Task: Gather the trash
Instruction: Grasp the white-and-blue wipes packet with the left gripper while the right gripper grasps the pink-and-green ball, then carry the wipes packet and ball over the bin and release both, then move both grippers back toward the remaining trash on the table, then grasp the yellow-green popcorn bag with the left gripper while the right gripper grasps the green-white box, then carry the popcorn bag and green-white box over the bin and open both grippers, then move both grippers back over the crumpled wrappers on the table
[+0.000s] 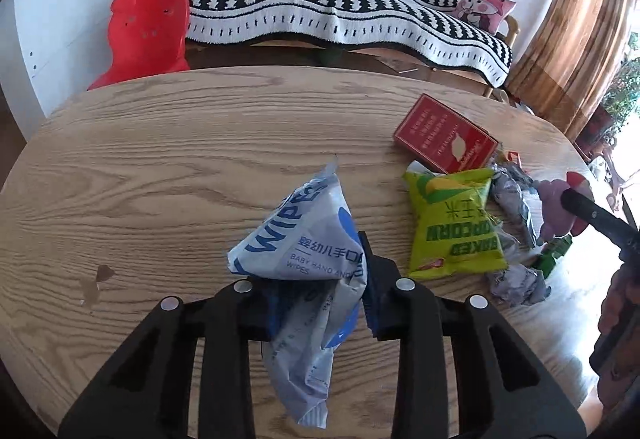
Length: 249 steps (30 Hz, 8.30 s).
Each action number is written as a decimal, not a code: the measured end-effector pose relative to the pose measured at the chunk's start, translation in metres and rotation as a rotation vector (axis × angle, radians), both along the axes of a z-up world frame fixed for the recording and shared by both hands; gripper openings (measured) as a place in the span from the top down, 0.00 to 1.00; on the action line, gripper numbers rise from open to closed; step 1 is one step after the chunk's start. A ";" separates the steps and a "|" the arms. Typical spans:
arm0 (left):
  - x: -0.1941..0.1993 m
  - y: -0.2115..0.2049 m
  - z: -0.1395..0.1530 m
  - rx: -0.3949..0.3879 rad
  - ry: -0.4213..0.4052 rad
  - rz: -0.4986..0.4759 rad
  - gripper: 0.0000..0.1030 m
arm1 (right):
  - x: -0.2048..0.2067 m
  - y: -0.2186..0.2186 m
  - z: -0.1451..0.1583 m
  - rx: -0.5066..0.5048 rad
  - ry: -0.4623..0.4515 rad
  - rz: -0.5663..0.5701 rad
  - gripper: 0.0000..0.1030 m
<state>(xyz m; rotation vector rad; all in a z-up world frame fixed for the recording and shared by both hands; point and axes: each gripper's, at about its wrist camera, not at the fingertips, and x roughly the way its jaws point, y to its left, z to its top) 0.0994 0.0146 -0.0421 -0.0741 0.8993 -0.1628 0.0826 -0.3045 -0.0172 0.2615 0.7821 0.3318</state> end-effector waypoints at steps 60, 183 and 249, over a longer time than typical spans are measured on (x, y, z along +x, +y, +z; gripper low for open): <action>-0.293 -0.445 -0.115 0.014 0.330 -0.893 0.06 | -0.398 -0.312 -0.104 0.010 0.362 -0.732 0.07; -0.232 -0.361 0.057 -0.087 0.017 -0.860 0.47 | -0.331 -0.254 0.062 0.178 0.017 -0.636 0.90; -0.035 -0.132 -0.032 0.160 0.040 -0.150 0.12 | -0.097 -0.042 0.023 -0.292 0.008 -0.218 0.07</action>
